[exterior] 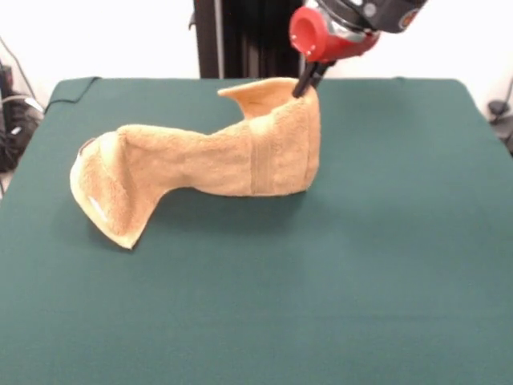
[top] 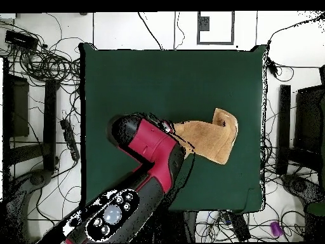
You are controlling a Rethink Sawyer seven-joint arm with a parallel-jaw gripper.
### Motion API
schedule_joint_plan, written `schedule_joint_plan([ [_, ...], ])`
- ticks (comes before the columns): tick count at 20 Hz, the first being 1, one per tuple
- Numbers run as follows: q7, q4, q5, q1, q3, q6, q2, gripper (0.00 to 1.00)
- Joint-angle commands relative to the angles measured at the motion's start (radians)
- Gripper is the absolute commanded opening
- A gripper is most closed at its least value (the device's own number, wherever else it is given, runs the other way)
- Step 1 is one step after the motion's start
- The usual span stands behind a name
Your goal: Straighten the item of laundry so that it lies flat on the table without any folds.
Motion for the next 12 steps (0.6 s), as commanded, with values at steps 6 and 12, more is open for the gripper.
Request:
schedule_joint_plan([
  [6,0.456,-0.027,0.091,0.107,0.07,0.201,-0.052,0.0],
  [12,0.509,-0.052,0.091,0.123,0.064,0.237,-0.058,0.0],
])
